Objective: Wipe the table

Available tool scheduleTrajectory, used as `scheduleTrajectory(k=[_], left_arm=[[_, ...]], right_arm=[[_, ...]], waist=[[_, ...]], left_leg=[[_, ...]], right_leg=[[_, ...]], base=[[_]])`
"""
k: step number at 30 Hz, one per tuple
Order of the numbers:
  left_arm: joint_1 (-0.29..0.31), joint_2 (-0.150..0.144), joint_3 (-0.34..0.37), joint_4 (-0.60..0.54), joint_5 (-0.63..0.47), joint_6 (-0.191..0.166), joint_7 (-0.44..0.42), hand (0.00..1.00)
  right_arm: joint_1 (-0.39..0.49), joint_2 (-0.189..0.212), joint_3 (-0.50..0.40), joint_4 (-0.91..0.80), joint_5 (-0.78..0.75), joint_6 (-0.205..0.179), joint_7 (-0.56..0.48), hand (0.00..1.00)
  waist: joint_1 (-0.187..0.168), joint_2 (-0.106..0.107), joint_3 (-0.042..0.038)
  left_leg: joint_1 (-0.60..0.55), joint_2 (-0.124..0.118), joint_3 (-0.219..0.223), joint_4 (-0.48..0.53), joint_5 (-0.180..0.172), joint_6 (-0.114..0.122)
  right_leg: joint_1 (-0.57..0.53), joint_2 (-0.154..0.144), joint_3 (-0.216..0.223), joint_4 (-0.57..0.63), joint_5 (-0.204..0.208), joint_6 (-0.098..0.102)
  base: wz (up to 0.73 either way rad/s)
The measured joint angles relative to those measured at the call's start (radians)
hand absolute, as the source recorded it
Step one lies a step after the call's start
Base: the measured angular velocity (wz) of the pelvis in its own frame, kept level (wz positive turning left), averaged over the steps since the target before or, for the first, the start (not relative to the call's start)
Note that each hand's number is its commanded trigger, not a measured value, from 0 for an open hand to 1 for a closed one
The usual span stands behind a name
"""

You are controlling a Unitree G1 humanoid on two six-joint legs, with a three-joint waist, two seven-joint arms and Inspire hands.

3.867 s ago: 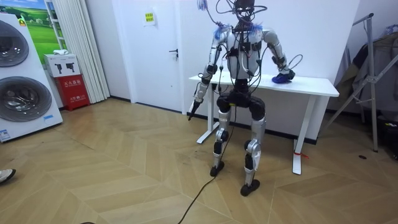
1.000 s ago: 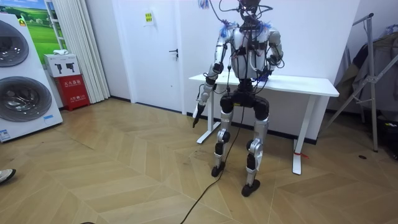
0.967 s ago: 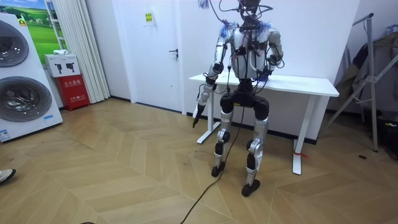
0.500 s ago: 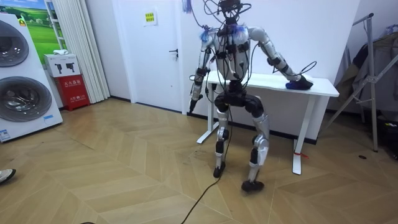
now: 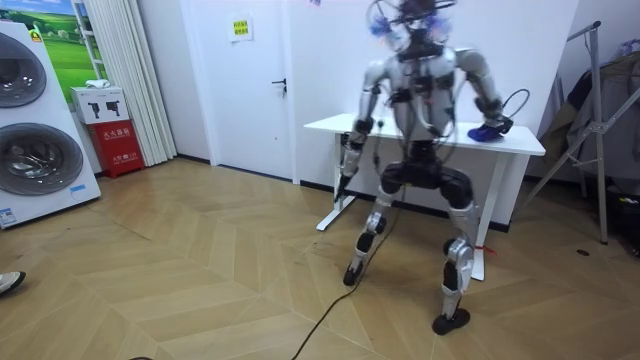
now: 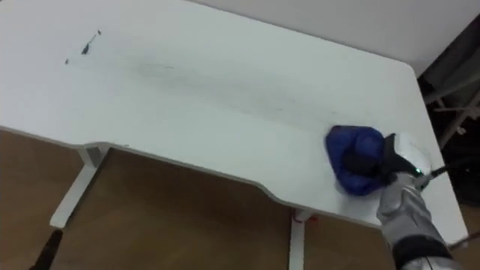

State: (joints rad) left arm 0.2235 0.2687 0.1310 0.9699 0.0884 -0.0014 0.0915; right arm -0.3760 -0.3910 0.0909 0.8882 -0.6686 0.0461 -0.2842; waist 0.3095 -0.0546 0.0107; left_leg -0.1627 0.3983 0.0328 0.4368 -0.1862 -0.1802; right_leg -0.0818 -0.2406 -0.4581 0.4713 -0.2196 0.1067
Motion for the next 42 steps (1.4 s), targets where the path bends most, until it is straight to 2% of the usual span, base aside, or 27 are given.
scheduleTrajectory(k=[1,2,4,5,6,7,8,9,10,11,13,14,16,18,19,21,25,28,31,34,36,42], left_arm=[[0.027,-0.024,0.001,-0.001,0.012,0.009,-0.002,0.00],[0.037,-0.033,0.001,0.001,0.014,0.016,-0.008,0.00],[0.065,-0.052,0.007,-0.002,0.025,0.037,-0.035,0.00],[0.068,-0.054,0.007,-0.005,0.027,0.040,-0.040,0.00],[0.069,-0.054,0.007,-0.006,0.024,0.042,-0.047,0.00],[0.071,-0.054,0.007,-0.004,0.021,0.046,-0.060,0.00],[0.073,-0.054,0.006,-0.004,0.019,0.048,-0.065,0.00],[0.082,-0.054,0.008,-0.004,0.013,0.050,-0.076,0.00],[0.082,-0.055,0.010,-0.004,0.011,0.054,-0.089,0.00],[0.083,-0.055,0.013,-0.004,0.011,0.058,-0.098,0.00],[0.084,-0.055,0.022,-0.005,0.012,0.082,-0.122,0.00],[0.084,-0.055,0.025,-0.006,0.011,0.087,-0.124,0.00],[0.082,-0.048,0.030,-0.011,0.014,0.095,-0.125,0.00],[0.085,-0.050,0.047,-0.049,0.031,0.105,-0.125,0.00],[0.081,-0.053,0.062,-0.053,0.034,0.104,-0.124,0.00],[0.081,-0.049,0.066,-0.052,0.034,0.104,-0.124,0.00],[0.104,-0.045,0.079,-0.073,0.032,0.104,-0.124,0.00],[0.115,-0.038,0.105,-0.092,0.034,0.103,-0.124,0.00],[0.119,-0.031,0.104,-0.093,0.033,0.094,-0.124,0.00],[0.119,-0.037,0.103,-0.094,0.034,0.094,-0.124,0.00],[0.118,-0.038,0.103,-0.095,0.039,0.096,-0.120,0.00],[0.124,-0.045,0.102,-0.095,0.068,0.127,-0.100,0.00]], right_arm=[[-0.003,0.001,0.006,-0.030,-0.032,0.003,0.014,1.00],[-0.010,0.002,0.014,-0.046,-0.050,0.014,0.025,1.00],[-0.092,0.001,0.084,-0.054,-0.117,0.043,0.078,1.00],[-0.111,0.001,0.097,-0.057,-0.122,0.043,0.086,1.00],[-0.145,0.001,0.135,-0.066,-0.124,0.044,0.100,1.00],[-0.171,0.001,0.176,-0.079,-0.141,0.043,0.117,1.00],[-0.182,0.002,0.194,-0.084,-0.156,0.041,0.122,1.00],[-0.198,0.002,0.212,-0.087,-0.184,0.035,0.134,1.00],[-0.199,0.003,0.212,-0.090,-0.209,0.032,0.137,1.00],[-0.199,0.003,0.212,-0.091,-0.217,0.033,0.139,1.00],[-0.201,0.001,0.211,-0.093,-0.238,0.040,0.144,1.00],[-0.201,0.001,0.211,-0.090,-0.234,0.040,0.144,1.00],[-0.201,-0.001,0.205,-0.051,-0.207,0.036,0.142,1.00],[-0.195,-0.005,0.175,-0.003,-0.200,0.028,0.138,1.00],[-0.191,-0.005,0.138,0.026,-0.193,0.021,0.135,1.00],[-0.187,-0.012,0.079,0.078,-0.171,-0.003,0.123,1.00],[-0.116,-0.076,-0.011,0.110,-0.046,-0.003,0.095,1.00],[-0.067,-0.086,-0.061,0.117,-0.020,-0.004,0.077,1.00],[-0.023,-0.086,-0.077,0.127,0.007,-0.004,0.061,1.00],[0.003,-0.086,-0.105,0.145,0.040,-0.001,0.044,1.00],[0.005,-0.086,-0.118,0.160,0.047,0.002,0.034,1.00],[0.007,-0.086,-0.124,0.162,0.054,0.065,0.008,1.00]], waist=[[0.003,-0.005,-0.0005],[0.004,-0.004,-0.0010],[0.003,-0.002,0.0000],[0.007,-0.004,0.0032],[0.026,0.002,0.0067],[0.049,0.010,0.0063],[0.053,0.012,0.0067],[0.061,0.014,0.0099],[0.085,0.014,0.0105],[0.093,0.013,0.0097],[0.105,0.002,0.0086],[0.106,0.000,0.0098],[0.089,-0.009,0.0106],[0.069,-0.014,0.0102],[0.057,-0.014,0.0099],[0.015,-0.015,0.0093],[-0.020,-0.021,0.0045],[-0.052,-0.026,0.0011],[-0.062,-0.019,0.0023],[-0.068,-0.007,-0.0063],[-0.071,-0.002,-0.0060],[-0.067,0.017,-0.0065]], left_leg=[[0.005,-0.037,0.006,-0.005,0.009,0.007],[0.008,-0.058,0.015,-0.003,0.008,0.007],[0.018,-0.129,0.048,-0.008,0.008,0.009],[0.020,-0.140,0.049,-0.014,0.008,0.010],[0.041,-0.153,0.051,-0.037,0.013,0.018],[0.072,-0.161,0.048,-0.070,0.015,0.021],[0.083,-0.168,0.046,-0.086,0.015,0.022],[0.109,-0.177,0.046,-0.122,0.017,0.022],[0.138,-0.186,0.046,-0.161,0.022,0.015],[0.145,-0.190,0.046,-0.174,0.024,0.012],[0.147,-0.213,0.041,-0.208,0.026,0.014],[0.147,-0.219,0.034,-0.210,0.026,0.015],[0.147,-0.243,-0.018,-0.218,0.027,0.018],[0.146,-0.251,-0.041,-0.218,0.027,0.018],[0.146,-0.251,-0.051,-0.218,0.027,0.018],[0.146,-0.258,-0.071,-0.218,0.028,0.020],[0.155,-0.264,-0.064,-0.225,0.029,0.021],[0.170,-0.264,-0.062,-0.225,0.027,0.024],[0.198,-0.264,-0.054,-0.223,0.019,0.038],[0.212,-0.264,-0.038,-0.224,0.014,0.047],[0.212,-0.264,-0.038,-0.224,0.013,0.047],[0.212,-0.264,-0.040,-0.221,0.013,0.047]], right_leg=[[-0.009,-0.001,-0.001,0.016,-0.023,-0.012],[-0.008,-0.002,-0.001,0.018,-0.031,-0.018],[-0.003,0.010,-0.012,0.012,-0.043,-0.039],[-0.001,0.013,-0.014,0.009,-0.043,-0.042],[0.006,0.020,-0.012,0.003,-0.045,-0.046],[0.018,0.030,-0.007,-0.015,-0.043,-0.050],[0.025,0.032,-0.006,-0.024,-0.043,-0.051],[0.035,0.033,-0.008,-0.040,-0.042,-0.047],[0.048,0.033,-0.006,-0.058,-0.037,-0.037],[0.052,0.033,-0.005,-0.068,-0.033,-0.031],[0.060,0.029,0.013,-0.102,-0.015,-0.012],[0.063,0.027,0.015,-0.111,-0.010,-0.008],[0.086,0.014,0.008,-0.124,-0.004,0.002],[0.102,0.011,0.007,-0.130,-0.004,0.003],[0.111,0.010,-0.011,-0.131,-0.004,0.003],[0.138,0.011,-0.017,-0.147,-0.005,0.005],[0.157,0.013,-0.015,-0.182,0.000,0.018],[0.173,0.017,-0.010,-0.198,0.004,0.021],[0.205,0.023,-0.010,-0.228,0.013,0.026],[0.219,0.024,-0.011,-0.235,0.022,0.026],[0.222,0.024,-0.013,-0.235,0.022,0.026],[0.225,0.024,-0.004,-0.232,0.025,0.029]], base=[[0.28],[0.23],[0.17],[0.08],[-0.11],[-0.17],[-0.08],[0.03],[0.06],[0.06],[0.13],[0.18],[0.37],[0.43],[0.34],[0.33],[0.02],[-0.06],[-0.14],[-0.04],[0.04],[0.03]])
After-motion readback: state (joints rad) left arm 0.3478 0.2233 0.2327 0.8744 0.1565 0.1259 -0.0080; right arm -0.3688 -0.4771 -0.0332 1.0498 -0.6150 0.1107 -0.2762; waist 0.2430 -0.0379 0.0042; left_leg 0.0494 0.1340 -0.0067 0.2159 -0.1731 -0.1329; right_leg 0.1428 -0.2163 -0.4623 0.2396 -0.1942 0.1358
